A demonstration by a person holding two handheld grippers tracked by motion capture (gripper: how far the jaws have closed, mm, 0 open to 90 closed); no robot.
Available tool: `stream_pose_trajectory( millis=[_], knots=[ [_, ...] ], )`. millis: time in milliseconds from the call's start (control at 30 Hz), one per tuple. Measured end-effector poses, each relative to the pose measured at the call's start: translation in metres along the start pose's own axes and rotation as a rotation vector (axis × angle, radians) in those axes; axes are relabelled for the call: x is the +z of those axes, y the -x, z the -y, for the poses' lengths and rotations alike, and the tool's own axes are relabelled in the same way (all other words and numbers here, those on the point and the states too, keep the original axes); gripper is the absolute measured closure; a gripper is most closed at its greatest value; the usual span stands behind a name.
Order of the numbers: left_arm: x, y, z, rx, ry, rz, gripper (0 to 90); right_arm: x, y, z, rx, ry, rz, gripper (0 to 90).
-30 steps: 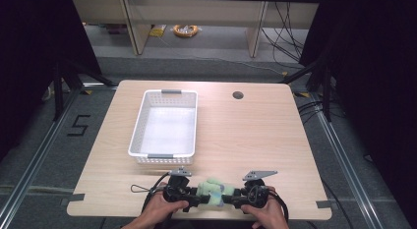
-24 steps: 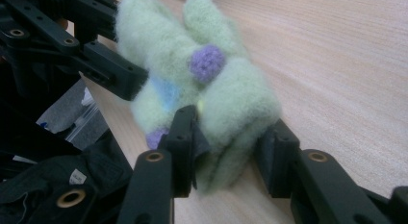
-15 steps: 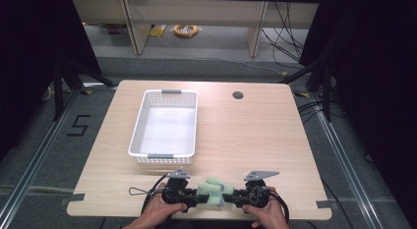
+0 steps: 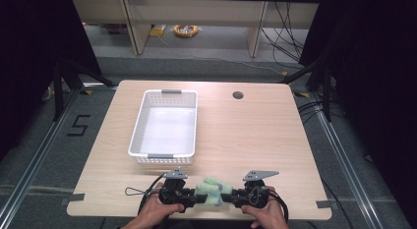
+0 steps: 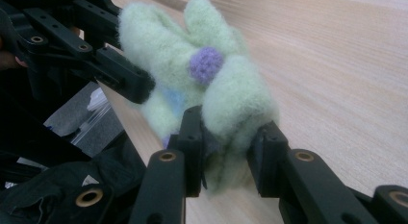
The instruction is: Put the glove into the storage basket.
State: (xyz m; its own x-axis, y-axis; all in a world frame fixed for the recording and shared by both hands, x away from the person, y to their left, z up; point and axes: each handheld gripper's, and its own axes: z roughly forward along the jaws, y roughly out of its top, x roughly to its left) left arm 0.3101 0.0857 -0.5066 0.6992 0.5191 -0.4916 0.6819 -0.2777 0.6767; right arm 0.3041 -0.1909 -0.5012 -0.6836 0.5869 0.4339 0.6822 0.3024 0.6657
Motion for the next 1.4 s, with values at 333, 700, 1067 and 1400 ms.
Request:
stream_pose_trajectory(
  millis=[333,700,1067,1400],
  knots=[
    [-0.011,0.0,0.0,0.004,0.022,-0.004,65.5,0.001,-0.01,-0.011,-0.031,0.001,-0.001,70.5],
    [-0.02,-0.003,-0.003,0.004,0.035,-0.009,65.5,0.002,-0.015,-0.021,-0.051,0.013,-0.005,70.6],
    [-0.032,-0.003,-0.013,0.031,0.052,-0.039,65.4,0.003,-0.018,-0.034,-0.053,0.023,-0.023,70.6],
    [-0.04,-0.003,-0.024,0.039,0.044,-0.037,65.1,0.0,-0.021,-0.047,-0.053,0.018,-0.021,70.5]
  ],
)
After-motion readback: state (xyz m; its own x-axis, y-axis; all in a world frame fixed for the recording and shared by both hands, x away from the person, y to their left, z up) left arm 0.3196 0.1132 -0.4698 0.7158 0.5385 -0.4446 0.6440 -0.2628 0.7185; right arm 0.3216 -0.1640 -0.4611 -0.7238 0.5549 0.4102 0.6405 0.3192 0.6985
